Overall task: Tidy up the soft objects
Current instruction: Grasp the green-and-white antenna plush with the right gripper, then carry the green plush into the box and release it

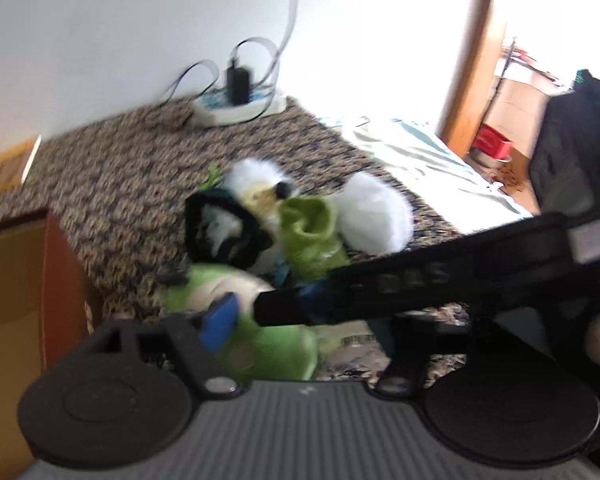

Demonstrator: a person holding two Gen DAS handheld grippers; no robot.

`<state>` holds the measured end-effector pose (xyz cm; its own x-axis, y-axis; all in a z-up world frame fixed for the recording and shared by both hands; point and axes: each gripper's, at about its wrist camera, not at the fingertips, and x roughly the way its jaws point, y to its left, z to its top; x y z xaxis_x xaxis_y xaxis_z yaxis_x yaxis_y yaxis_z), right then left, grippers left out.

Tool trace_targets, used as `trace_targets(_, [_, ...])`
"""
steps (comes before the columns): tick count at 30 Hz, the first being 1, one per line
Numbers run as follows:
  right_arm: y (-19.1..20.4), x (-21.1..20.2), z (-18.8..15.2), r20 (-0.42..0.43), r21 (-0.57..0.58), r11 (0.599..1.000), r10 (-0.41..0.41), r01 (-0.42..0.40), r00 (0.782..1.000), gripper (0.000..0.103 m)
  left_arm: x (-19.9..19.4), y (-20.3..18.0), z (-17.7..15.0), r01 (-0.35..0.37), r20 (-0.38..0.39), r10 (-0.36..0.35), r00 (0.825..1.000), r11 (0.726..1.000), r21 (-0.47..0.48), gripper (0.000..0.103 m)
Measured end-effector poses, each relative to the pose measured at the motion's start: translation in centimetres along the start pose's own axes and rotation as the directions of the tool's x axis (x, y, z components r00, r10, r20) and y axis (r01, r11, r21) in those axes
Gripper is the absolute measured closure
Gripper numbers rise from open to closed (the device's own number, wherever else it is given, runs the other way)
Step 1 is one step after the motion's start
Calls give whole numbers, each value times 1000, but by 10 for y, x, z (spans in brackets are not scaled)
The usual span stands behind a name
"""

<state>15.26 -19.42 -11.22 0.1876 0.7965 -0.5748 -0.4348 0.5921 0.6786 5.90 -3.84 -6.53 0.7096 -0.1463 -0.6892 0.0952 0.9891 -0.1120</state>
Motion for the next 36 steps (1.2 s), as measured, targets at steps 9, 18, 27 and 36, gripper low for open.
trace_targets(9, [14, -7, -5, 86, -60, 993, -96, 102, 992, 84, -4, 21, -10, 45, -33, -46, 998, 999, -29, 28])
trace_targets(18, [2, 21, 1, 20, -27, 991, -130, 131, 991, 81, 37, 34, -26, 62, -135, -75, 988, 993, -102, 9])
trace_targets(27, [3, 1, -8, 23, 21, 998, -60, 59, 998, 82, 10, 36, -10, 72, -34, -76, 997, 991, -114, 19])
trace_targets(36, [65, -36, -3, 168, -93, 996, 29, -13, 985, 81, -65, 39, 13, 34, 172, -28, 985, 999, -35, 19])
